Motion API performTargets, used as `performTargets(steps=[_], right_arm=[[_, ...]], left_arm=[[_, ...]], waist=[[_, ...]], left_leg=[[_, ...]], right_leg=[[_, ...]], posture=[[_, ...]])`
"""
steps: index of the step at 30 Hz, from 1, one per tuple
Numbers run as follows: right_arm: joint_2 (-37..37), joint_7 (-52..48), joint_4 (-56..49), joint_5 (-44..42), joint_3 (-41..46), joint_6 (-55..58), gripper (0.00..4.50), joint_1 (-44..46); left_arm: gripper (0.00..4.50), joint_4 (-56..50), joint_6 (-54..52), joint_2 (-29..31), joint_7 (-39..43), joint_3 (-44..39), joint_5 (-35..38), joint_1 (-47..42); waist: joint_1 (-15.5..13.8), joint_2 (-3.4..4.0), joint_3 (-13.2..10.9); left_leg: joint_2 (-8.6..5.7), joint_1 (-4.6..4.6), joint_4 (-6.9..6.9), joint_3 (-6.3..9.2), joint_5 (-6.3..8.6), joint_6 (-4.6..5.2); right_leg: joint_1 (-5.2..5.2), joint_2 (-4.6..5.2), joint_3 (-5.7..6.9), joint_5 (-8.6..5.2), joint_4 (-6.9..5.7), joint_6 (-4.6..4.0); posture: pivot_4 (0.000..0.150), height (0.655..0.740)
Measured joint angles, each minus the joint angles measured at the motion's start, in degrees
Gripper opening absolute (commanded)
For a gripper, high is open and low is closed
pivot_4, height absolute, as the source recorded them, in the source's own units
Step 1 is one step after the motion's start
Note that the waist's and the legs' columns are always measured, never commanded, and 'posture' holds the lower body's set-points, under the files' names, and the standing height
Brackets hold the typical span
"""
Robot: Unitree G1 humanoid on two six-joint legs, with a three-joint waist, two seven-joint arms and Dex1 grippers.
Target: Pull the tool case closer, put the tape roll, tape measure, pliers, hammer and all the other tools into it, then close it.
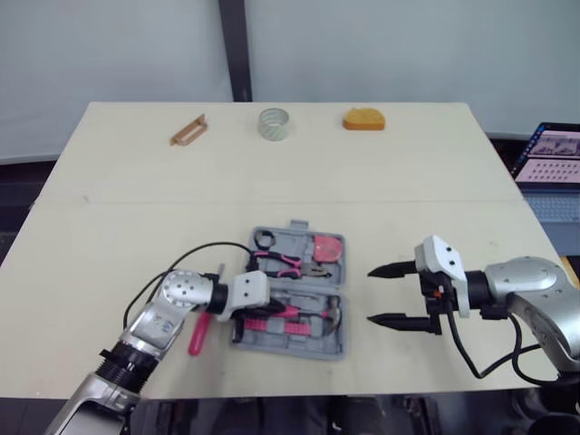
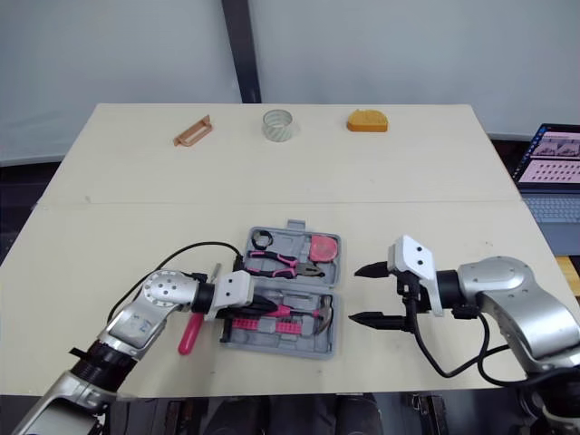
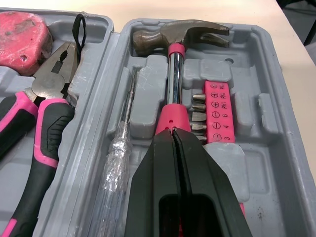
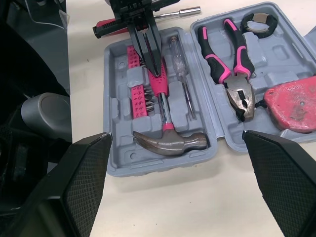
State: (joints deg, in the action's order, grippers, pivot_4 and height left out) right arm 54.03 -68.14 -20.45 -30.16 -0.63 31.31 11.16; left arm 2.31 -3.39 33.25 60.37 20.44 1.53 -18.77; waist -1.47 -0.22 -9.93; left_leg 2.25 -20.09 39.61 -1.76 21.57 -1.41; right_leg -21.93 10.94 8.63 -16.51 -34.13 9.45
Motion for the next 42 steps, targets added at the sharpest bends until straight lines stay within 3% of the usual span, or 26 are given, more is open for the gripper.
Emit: performTargets(steps=[8,42], right_arm=[[0.96,-0.02,0.00,0.02,0.00,-0.03,4.50,-0.60],[0.96,-0.02,0.25,0.77,0.00,-0.03,4.50,-0.52]], left_arm=[[0.07,0.35,2.73,0.57,-0.79,1.11,-1.86,0.20],[0.07,2.77,3.33,0.42,-1.04,3.26,-2.19,-1.05]], waist=[[0.06,0.16,0.36],[-0.01,0.56,1.57]], left_leg=[[0.00,0.69,-0.41,-0.06,0.00,0.01],[0.00,0.94,-0.51,-0.10,0.04,0.06]], right_leg=[[0.60,0.00,0.00,0.00,0.26,0.00],[0.87,0.00,0.01,0.00,0.44,0.00]], posture=[[0.150,0.7400],[0.150,0.7400]])
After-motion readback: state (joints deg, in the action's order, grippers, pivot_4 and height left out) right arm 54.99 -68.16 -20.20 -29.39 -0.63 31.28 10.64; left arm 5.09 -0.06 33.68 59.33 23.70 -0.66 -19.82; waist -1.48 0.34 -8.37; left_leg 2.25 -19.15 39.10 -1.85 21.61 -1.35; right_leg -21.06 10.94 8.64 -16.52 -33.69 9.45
